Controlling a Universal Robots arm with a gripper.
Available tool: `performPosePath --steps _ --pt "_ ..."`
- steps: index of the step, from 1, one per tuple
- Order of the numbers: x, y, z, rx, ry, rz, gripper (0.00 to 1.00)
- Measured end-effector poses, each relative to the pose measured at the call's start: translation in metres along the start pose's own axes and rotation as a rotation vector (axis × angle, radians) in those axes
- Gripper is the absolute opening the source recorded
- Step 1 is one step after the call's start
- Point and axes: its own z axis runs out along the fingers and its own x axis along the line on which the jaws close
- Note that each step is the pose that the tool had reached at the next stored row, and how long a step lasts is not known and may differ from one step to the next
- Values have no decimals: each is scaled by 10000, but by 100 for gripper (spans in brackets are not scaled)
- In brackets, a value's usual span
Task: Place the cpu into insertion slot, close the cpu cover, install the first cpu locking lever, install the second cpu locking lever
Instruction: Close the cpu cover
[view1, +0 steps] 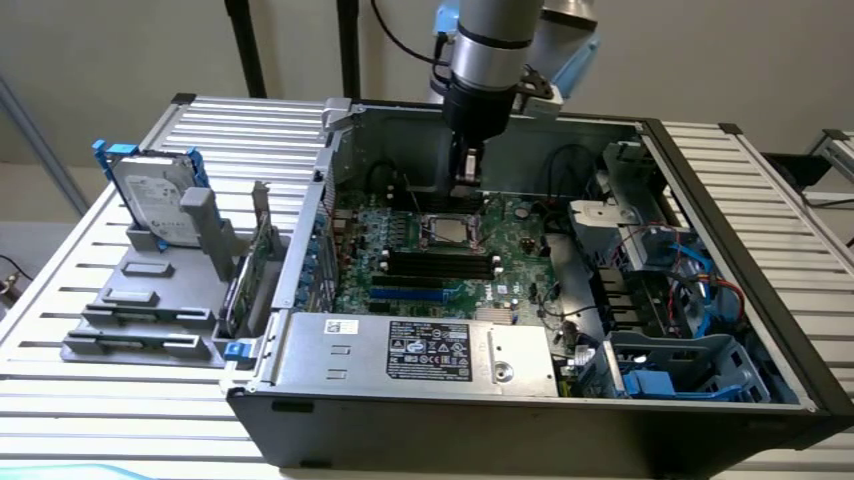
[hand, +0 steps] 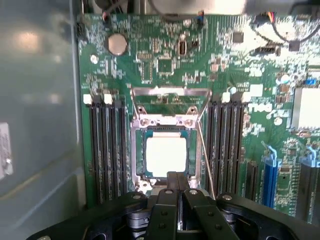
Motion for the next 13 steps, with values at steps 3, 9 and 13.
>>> performPosePath --steps 3,9,13 --pt "3 131 -79 83 -3 -1 11" --pt "9 401 -145 149 -1 -2 11" --pt "14 580 -177 164 -4 -2 11"
